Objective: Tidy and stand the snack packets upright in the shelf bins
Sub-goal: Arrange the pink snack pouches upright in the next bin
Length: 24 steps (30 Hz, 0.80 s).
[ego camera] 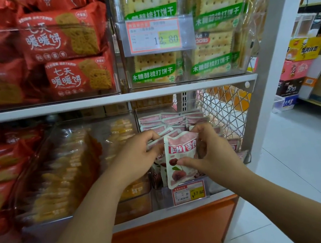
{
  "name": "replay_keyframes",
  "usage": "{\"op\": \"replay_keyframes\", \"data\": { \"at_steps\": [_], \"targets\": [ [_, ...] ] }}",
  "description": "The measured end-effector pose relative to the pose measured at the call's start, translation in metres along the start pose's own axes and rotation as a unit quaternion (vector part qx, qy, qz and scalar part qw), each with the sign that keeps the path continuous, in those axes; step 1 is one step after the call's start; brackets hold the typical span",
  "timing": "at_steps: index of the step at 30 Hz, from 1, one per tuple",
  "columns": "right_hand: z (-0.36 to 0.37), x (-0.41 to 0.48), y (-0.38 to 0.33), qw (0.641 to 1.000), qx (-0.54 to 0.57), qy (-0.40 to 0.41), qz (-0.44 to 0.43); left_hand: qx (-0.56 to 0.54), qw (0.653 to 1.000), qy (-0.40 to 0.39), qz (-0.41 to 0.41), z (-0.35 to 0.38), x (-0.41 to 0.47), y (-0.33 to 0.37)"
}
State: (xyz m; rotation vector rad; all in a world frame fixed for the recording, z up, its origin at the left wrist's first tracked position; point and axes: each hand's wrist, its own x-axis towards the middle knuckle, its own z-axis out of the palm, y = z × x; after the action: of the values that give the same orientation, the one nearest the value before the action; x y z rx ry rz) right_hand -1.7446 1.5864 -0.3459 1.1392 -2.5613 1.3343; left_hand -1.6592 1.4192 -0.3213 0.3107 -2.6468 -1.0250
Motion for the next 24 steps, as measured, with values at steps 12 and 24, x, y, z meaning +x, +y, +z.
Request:
{"op": "replay_keyframes", "data": {
  "at_steps": [12,24],
  "targets": [
    [0.006,-0.006,0.006,0.998,-0.048,0.0,-0.029,0.021,0.998,0.066,0.003,0.008,0.012,-0.006],
    [-0.054,0.013,-0.005,0.976,-0.055,-0.201,-0.058,0.109,0.99,-0.047,0.077,0.004,-0.014,0.003]
  ]
}}
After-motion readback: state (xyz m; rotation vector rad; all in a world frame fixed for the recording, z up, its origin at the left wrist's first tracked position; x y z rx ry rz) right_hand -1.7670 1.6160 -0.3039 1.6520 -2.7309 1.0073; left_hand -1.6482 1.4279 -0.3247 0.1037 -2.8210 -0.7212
